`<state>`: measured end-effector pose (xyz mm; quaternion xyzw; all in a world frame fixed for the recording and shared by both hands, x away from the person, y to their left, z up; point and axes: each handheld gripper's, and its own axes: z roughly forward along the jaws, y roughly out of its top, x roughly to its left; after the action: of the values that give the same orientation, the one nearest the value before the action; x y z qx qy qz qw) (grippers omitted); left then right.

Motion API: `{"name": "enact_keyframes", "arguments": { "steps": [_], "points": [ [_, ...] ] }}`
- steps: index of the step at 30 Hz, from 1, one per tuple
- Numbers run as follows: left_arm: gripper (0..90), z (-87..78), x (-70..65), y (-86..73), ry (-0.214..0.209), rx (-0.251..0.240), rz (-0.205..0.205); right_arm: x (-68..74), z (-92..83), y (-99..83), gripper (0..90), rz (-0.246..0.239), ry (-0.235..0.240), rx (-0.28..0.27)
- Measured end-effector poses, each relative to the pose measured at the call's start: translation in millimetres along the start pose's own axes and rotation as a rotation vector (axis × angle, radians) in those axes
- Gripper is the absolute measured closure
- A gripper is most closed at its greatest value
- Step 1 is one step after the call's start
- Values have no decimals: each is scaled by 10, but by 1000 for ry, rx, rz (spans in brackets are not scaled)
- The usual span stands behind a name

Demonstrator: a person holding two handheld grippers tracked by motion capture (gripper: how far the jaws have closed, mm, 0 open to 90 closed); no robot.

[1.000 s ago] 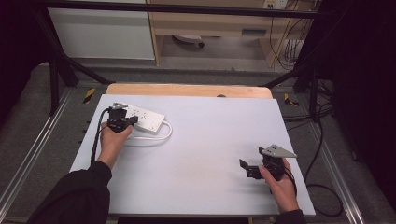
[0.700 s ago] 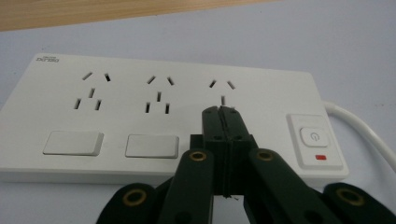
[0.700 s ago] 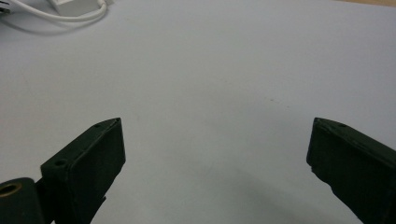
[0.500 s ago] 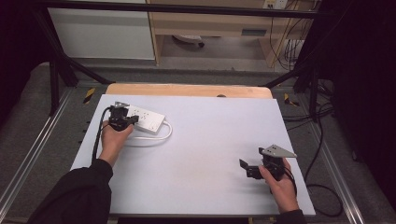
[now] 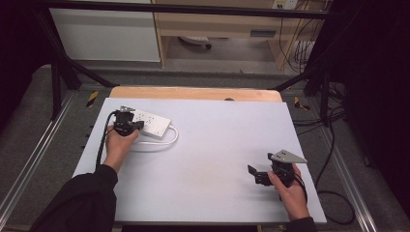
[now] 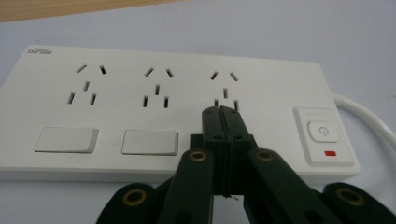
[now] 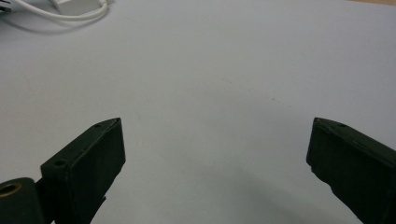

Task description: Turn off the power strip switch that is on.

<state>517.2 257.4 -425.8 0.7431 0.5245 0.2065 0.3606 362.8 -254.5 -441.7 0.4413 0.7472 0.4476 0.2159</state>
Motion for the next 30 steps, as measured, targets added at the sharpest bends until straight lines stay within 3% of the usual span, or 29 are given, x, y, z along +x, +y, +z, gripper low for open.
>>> {"name": "enact_keyframes", "arguments": {
  "steps": [12,21,24,30],
  "points": [
    [900,1,-9,4,4,7,19,2,2,-1,47,-1,0,4],
    [900,5,-2,12,6,11,12,8,5,-2,47,-2,1,6],
    [900,7,7,7,-2,6,-8,10,4,-3,47,-1,2,7],
    [900,8,3,10,-1,12,-1,8,7,-3,45,-2,3,8]
  ]
}}
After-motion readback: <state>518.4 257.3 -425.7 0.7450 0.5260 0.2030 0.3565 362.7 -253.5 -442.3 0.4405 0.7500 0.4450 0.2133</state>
